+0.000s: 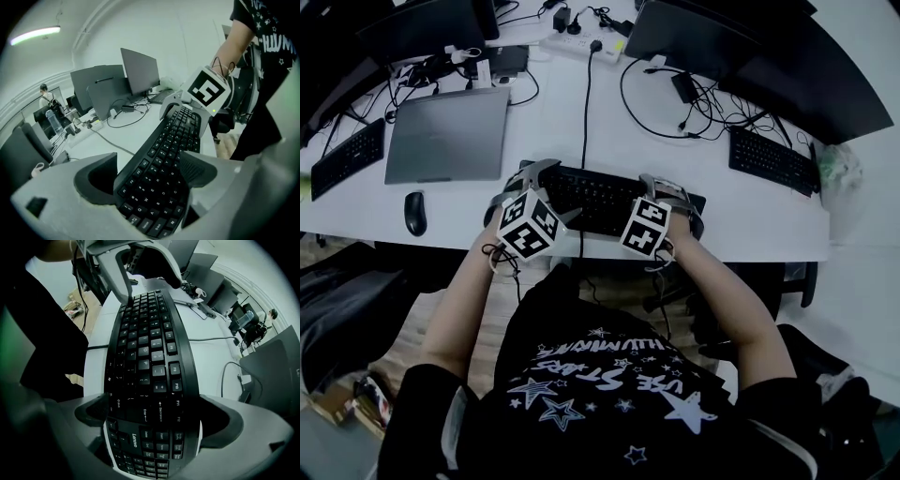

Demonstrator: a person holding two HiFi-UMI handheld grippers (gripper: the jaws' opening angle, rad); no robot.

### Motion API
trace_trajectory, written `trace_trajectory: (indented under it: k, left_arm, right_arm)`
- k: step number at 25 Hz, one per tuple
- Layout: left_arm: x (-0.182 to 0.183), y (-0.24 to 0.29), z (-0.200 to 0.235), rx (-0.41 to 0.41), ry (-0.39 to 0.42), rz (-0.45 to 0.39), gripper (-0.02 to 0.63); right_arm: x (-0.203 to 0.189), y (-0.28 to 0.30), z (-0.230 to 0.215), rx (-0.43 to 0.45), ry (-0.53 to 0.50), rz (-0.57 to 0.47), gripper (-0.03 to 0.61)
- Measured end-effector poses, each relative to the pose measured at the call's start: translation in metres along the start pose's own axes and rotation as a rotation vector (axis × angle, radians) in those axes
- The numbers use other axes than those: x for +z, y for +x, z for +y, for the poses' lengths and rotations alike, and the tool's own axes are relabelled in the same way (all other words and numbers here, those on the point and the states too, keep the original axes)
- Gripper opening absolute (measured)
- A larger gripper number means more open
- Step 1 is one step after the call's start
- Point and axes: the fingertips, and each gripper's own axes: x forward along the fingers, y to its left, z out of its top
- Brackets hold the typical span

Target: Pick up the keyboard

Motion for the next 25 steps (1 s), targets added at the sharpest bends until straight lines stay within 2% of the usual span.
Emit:
trace_trajectory:
  k: [6, 10, 13, 17, 21, 25]
  left_arm:
    - [0.016, 0.014, -0.020, -0.234, 0.227, 0.147, 0.411]
    - [0.016, 0.024, -0.024, -0.347, 0.354, 0.273, 0.411]
    - [0.010, 0.029, -0.032, -0.455, 0.400, 0.363, 0.411]
    - [0.002, 0.039, -0.037, -0.536, 0.416, 0.448, 0.411]
    - [0.000, 0.043, -0.047, -0.628, 0.394, 0.516, 0.411]
    - [-0.008, 0.043, -0.063, -0.692, 0.406, 0.576, 0.411]
  right_arm:
    - [0.000, -0.009, 0.001, -0.096, -0.013, -0.028, 0.572]
    - [-0.001, -0.014, 0.004, -0.152, -0.019, -0.034, 0.572]
    - [0.000, -0.017, 0.005, -0.189, -0.024, -0.038, 0.572]
    - [0.000, -0.021, 0.008, -0.259, -0.040, -0.058, 0.572]
    - [-0.002, -0.027, 0.008, -0.378, -0.057, -0.050, 0.572]
    - [-0.003, -0.030, 0.013, -0.488, -0.089, -0.079, 0.572]
